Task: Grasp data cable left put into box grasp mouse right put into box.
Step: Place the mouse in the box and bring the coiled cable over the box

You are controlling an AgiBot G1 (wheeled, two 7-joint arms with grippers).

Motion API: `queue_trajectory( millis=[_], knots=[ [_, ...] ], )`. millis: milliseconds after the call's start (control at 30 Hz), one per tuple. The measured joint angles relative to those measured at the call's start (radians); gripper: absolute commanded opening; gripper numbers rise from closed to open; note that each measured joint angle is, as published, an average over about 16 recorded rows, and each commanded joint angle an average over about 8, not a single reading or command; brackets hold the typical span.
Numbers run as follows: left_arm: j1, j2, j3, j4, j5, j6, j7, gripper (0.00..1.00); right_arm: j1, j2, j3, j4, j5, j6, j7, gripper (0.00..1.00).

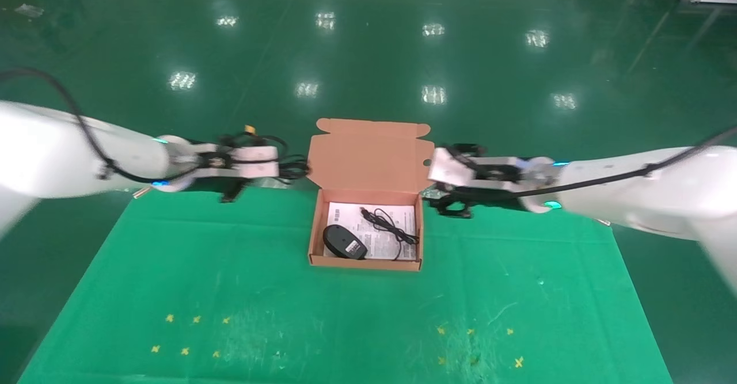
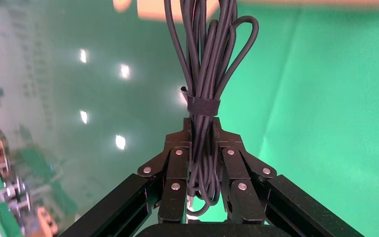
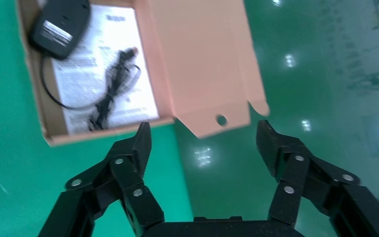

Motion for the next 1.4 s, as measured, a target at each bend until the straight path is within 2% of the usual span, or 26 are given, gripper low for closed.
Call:
queue_trajectory(
  millis=[267,467,800,1133,1167,1400],
  knots=[
    [0.048,0.129,-0.032,0.181,-0.123,-0.133,0.206,0.00,0.007,0.105,0.009,0.066,-0.004,-0.008,0.030,1.00],
    [0.084,0.183,-0.043,0.244,-0.209,-0.201,0.333,0.00,0.009,0.176,0.012,0.118,-0.008,-0.018,0.055,1.00],
    [0.136,0.199,-0.019,0.224,-0.333,-0.248,0.465,0.00,0.003,0.275,0.018,0.206,-0.006,-0.038,0.093,1.00],
    [0.155,0.199,0.026,0.193,-0.424,-0.236,0.543,0.00,-0.008,0.317,0.016,0.265,-0.011,-0.037,0.127,1.00],
    [0.155,0.199,0.030,0.192,-0.432,-0.234,0.548,0.10,-0.009,0.318,0.016,0.269,-0.013,-0.036,0.130,1.00],
    [0.158,0.199,0.054,0.187,-0.467,-0.222,0.577,0.97,-0.012,0.325,0.013,0.285,-0.019,-0.031,0.144,1.00]
  ],
)
